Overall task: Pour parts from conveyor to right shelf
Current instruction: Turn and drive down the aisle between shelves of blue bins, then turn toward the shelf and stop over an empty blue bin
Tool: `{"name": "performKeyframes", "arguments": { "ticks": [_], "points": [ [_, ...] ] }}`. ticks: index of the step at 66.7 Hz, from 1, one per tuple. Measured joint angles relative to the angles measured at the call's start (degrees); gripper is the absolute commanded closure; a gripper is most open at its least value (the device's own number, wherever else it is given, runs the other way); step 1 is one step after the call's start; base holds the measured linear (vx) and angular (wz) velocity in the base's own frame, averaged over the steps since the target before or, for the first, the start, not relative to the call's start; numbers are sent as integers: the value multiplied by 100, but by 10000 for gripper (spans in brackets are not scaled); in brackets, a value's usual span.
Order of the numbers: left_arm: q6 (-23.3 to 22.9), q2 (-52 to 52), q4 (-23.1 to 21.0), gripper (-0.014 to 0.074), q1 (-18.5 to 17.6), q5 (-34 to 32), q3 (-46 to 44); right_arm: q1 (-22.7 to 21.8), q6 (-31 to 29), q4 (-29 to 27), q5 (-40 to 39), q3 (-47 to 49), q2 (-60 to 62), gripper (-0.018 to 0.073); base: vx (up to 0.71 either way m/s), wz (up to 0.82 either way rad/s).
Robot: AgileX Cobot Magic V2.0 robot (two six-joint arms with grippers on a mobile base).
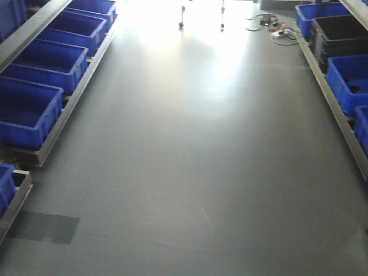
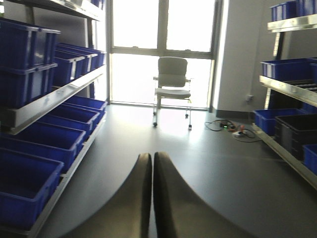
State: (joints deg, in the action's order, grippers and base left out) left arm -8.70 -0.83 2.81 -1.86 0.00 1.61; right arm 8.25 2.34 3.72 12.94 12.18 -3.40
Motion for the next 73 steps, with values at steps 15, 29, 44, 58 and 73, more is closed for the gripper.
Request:
{"name": "performKeyframes", "arguments": {
  "ticks": [15,29,44,58,73],
  "points": [
    [0,0,0,603,0,0,0,0,0,5,0,0,0,564,37,86],
    [0,0,0,603,0,0,0,0,0,5,0,0,0,564,30,100],
    [0,0,0,603,0,0,0,0,0,5,0,0,0,564,26,94],
    [0,0,0,603,0,0,0,0,0,5,0,0,0,564,22,86],
    [0,0,0,603,0,0,0,0,0,5,0,0,0,564,19,78]
  ]
}}
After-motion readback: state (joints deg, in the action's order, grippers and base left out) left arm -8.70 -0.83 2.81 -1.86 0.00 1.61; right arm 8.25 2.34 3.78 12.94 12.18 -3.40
